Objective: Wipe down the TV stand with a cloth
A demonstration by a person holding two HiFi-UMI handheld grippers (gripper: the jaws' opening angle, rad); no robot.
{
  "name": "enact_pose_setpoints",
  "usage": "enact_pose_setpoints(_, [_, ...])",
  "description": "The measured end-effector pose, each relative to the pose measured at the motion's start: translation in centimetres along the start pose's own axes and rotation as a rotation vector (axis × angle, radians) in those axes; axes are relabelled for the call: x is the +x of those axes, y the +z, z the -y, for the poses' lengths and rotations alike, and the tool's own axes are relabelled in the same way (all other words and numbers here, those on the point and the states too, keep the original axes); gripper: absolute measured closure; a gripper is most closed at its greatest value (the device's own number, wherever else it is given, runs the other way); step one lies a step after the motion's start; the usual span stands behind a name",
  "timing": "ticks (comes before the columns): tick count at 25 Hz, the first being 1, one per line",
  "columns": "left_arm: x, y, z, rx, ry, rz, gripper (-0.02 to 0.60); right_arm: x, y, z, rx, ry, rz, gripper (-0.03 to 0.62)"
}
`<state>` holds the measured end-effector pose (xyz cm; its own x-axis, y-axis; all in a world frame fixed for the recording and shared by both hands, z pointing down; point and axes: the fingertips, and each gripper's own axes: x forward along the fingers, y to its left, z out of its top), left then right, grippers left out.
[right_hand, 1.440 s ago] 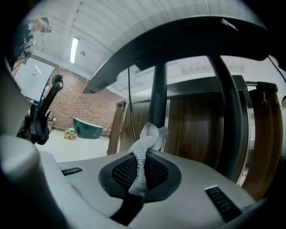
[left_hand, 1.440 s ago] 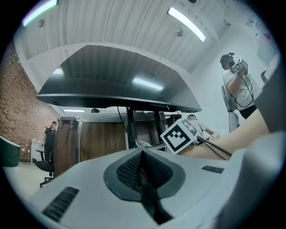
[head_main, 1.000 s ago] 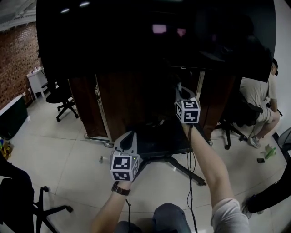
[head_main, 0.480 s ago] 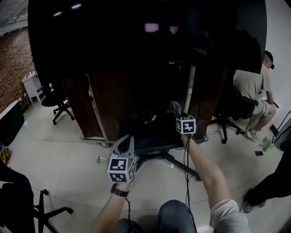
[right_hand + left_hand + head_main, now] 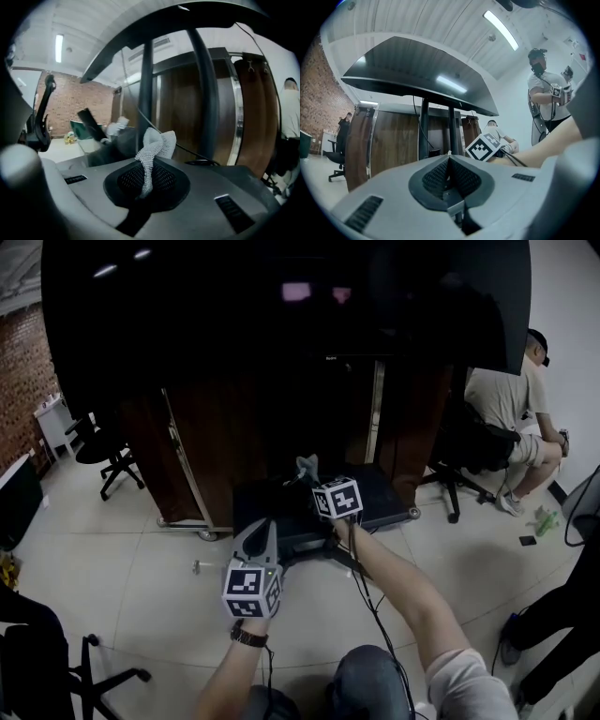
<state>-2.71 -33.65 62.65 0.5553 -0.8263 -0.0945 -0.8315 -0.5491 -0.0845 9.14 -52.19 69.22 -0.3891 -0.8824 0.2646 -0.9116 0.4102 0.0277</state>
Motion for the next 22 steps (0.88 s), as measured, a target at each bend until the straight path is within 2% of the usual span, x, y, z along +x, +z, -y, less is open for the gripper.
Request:
enact_pose_setpoints(3, [-0.4, -0.4, 0.1, -0.002, -0.001, -0.003, 0.574, -1.7, -1.3, 7.3, 0.082, -0.145, -0.029, 0.566])
enact_pose_setpoints(7, [-0.8, -0.7, -0.3, -0.011, -0.001, -0.004, 0.574, -7.3, -3.1, 16.7, 0.159, -0.334, -0.031, 0.566])
enact_pose_setpoints(10, [-0.8, -0.8, 0.0, -0.013, -0.013, -0.007, 0.574, -11.1, -3.6, 20.0, 0.182, -0.416, 0.0, 0.566])
enact_pose_setpoints(11, [-0.8, -0.8, 0.2, -0.013, -0.017, -0.007, 0.574, -11.5, -3.3, 19.5, 0.182, -0.402, 0.024, 0.566])
enact_pose_setpoints(13, [-0.6, -0.8, 0.6, -0.014, -0.025, -0.006, 0.574, -11.2, -1.8, 15.2, 0.164, -0.301, 0.085, 0.566])
enact_pose_setpoints(15, [-0.5, -0.9, 1.0, -0.013, -0.031, -0.004, 0.574, -9.9, 0.3, 8.0, 0.119, -0.15, 0.136, 0.566])
enact_pose_setpoints(18, [-0.2, -1.1, 1.7, -0.012, -0.037, -0.005, 0.574, -7.7, 1.8, -2.1, 0.073, 0.043, 0.154, 0.566])
enact_pose_setpoints(20, [-0.2, -1.2, 2.0, -0.013, -0.039, -0.006, 0.574, -6.5, 1.2, -5.1, 0.058, 0.097, 0.132, 0.566])
enact_pose_setpoints(22, [-0.4, -1.2, 2.2, -0.008, -0.042, -0.008, 0.574, -6.1, 0.0, -4.0, 0.079, 0.075, 0.108, 0.566])
